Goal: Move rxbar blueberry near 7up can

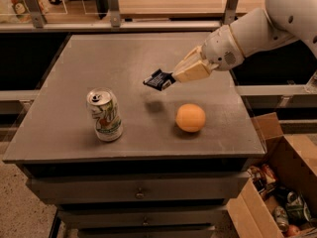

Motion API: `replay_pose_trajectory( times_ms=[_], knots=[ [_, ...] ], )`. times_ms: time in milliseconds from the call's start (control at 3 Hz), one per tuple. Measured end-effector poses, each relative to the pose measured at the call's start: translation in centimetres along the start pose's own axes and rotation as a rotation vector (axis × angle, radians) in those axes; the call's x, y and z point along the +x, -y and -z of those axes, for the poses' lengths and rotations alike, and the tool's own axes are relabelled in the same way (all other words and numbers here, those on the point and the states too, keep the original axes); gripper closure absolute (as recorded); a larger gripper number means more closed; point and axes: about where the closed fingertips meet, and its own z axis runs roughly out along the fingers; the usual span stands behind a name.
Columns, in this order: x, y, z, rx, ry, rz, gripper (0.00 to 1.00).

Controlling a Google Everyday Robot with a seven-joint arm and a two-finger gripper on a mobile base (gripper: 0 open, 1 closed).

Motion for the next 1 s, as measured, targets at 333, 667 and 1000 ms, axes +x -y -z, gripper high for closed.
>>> replay_pose_trajectory(
  times_ms=[333,667,1000],
  knots=[
    [-1.5,-2.4,-0.7,-0.031,0.016,0.059,1.0],
    [-3.0,-4.4,-1.9,-0.063,0.028,0.106,1.0],
    [-4.1,-5.9,-3.1,-0.089,0.03,0.137,1.0]
  ],
)
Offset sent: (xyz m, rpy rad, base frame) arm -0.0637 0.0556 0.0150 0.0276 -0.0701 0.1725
